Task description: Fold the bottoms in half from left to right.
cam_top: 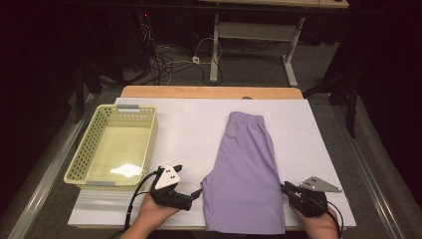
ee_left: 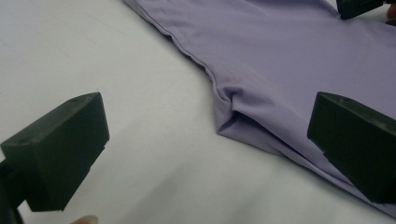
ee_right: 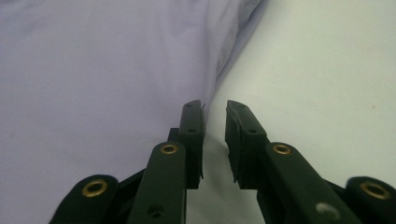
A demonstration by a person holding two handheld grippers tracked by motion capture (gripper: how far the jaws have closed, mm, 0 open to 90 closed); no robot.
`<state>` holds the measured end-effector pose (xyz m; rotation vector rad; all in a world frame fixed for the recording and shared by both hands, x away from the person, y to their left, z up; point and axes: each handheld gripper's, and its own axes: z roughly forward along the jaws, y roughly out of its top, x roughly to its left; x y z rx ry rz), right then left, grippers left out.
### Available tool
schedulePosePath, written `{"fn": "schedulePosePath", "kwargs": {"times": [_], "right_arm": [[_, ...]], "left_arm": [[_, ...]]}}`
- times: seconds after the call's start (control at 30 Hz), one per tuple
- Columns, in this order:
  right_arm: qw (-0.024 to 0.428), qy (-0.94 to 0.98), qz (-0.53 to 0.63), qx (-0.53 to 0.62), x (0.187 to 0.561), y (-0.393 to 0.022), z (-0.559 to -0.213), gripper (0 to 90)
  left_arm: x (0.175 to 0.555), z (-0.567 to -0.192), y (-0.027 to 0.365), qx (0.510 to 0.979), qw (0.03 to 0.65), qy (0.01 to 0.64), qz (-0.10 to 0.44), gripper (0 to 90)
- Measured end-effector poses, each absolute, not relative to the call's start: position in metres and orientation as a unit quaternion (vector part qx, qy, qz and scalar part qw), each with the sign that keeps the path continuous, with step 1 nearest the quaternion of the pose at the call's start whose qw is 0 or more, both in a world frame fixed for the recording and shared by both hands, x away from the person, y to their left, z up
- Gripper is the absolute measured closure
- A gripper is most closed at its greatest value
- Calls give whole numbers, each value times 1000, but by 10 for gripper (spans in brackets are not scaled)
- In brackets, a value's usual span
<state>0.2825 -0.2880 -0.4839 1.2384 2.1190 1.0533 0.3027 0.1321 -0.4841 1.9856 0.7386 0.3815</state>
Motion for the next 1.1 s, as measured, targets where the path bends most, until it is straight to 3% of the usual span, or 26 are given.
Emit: {"fn": "schedulePosePath", "kwargs": {"times": [0.37, 1.1], "right_arm": [[232, 775, 389, 441, 299, -275, -479, 764], [248, 770, 369, 457, 374, -266, -460, 814]], "left_arm": [[303, -487, 136, 806, 491, 296, 144, 0], [302, -487, 138, 805, 505, 279, 140, 0]]}}
